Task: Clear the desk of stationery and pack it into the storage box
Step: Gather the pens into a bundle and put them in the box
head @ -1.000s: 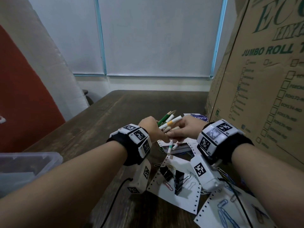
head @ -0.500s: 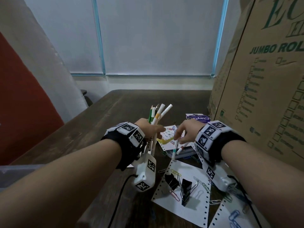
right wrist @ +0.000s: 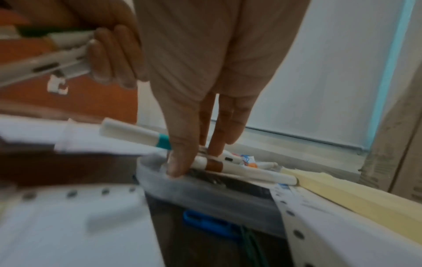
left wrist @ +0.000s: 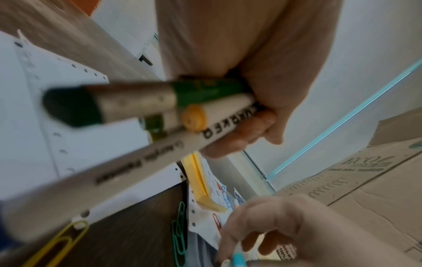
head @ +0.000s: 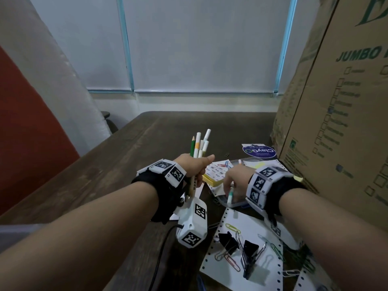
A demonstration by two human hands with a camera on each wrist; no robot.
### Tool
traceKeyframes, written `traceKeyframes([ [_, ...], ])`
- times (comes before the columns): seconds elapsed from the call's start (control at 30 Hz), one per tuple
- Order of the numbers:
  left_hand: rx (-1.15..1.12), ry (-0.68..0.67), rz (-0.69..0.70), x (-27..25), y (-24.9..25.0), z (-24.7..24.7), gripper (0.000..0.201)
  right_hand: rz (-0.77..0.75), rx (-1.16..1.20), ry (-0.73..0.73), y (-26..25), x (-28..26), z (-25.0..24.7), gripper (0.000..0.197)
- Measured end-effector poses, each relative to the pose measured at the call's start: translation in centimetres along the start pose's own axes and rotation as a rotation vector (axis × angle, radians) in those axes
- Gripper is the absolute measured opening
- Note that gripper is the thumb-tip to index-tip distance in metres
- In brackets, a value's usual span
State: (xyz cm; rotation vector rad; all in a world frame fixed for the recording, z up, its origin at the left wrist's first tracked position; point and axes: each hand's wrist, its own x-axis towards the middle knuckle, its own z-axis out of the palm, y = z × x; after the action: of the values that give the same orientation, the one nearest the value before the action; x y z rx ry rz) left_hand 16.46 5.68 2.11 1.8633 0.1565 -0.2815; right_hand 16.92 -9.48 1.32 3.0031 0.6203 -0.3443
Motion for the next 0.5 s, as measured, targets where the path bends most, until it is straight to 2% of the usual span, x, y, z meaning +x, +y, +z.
traceKeyframes([
  [0.1, -0.019, 0.024, 0.04, 0.0, 0.0, -0.3, 0.039, 0.043, 0.312, 0.176, 1.2, -0.9, -1.6, 0.021],
  [0.2, -0.013, 0.049, 0.114, -0.7, 0.3, -0.5, 0.038, 0.012, 0.686, 0.327, 2.0, -2.0, -3.2, 0.017],
  [0.3, -0.009, 0.013, 0.201, -1.7, 0.8, -0.4, 0.036, -0.038, 1.031, 0.358, 1.5, -3.0, -3.9, 0.015],
  [0.37, 0.009, -0.042, 0.239, -2.6, 1.0, 0.1, 0.045, -0.054, 1.184, 0.363, 0.9, -3.5, -4.3, 0.012],
  [0.4, -0.002, -0.071, 0.268, -3.0, 1.1, 0.4, 0.043, -0.065, 1.244, 0.373, 0.7, -3.7, -4.5, 0.01],
  [0.5, -0.13, -0.165, 0.314, -4.4, 1.5, 1.5, 0.015, -0.095, 1.325, 0.417, 0.3, -4.3, -4.8, 0.01],
])
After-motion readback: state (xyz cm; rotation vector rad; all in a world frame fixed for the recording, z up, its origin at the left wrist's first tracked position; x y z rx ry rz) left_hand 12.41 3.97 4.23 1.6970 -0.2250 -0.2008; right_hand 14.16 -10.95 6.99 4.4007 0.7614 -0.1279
